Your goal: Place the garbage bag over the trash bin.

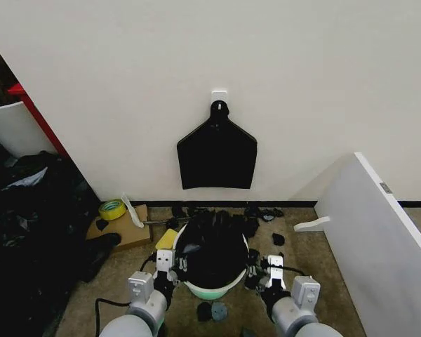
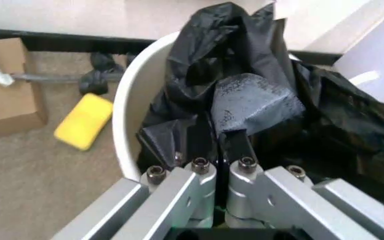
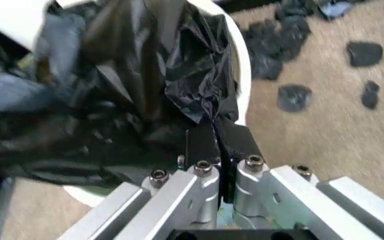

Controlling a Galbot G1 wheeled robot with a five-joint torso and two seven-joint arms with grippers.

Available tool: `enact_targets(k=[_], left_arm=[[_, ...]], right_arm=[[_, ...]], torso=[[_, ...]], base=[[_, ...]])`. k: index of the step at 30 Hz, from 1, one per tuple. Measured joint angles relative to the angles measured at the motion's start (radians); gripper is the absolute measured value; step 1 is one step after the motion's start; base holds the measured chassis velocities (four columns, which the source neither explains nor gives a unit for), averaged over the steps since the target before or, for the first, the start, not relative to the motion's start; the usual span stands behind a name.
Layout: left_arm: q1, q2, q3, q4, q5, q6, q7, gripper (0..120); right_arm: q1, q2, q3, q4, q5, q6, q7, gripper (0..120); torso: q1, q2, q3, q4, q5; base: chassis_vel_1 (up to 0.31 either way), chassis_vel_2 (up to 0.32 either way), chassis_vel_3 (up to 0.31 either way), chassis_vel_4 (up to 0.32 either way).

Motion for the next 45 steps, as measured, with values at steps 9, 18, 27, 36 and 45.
enact_targets(k=[9, 18, 27, 36, 45], left_arm=[[0.043, 0.030, -0.012, -0.017, 0.058, 0.016, -0.074, 0], [0.087, 0.024, 0.019, 0.013, 0.093, 0.012, -0.104, 0], [0.122, 0.034, 0.038, 0.029, 0.127, 0.016, -0.138, 0], [0.084, -0.009, 0.060, 0.122, 0.138, 0.002, -0.141, 0], [0.056, -0.059, 0.064, 0.202, 0.152, -0.011, -0.135, 0]], right_arm=[[-0.027, -0.010, -0.016, -0.015, 0.003, -0.002, 0.026, 0], [-0.030, 0.037, -0.085, -0.080, -0.051, 0.001, 0.033, 0], [-0.031, 0.039, -0.101, -0.127, -0.141, -0.050, 0.032, 0], [-0.010, 0.073, -0.114, -0.253, -0.291, -0.054, -0.030, 0], [-0.001, 0.092, -0.106, -0.322, -0.384, -0.027, -0.103, 0]], torso=[[0.000, 0.000, 0.000, 0.0000, -0.0001], [0.000, 0.000, 0.000, 0.0001, 0.0000], [0.000, 0.000, 0.000, 0.0000, 0.0000], [0.000, 0.000, 0.000, 0.0001, 0.0000], [0.000, 0.000, 0.000, 0.0001, 0.0000]], base=[[0.000, 0.000, 0.000, 0.000], [0.000, 0.000, 0.000, 0.000], [0.000, 0.000, 0.000, 0.000], [0.000, 0.000, 0.000, 0.000], [0.000, 0.000, 0.000, 0.000]])
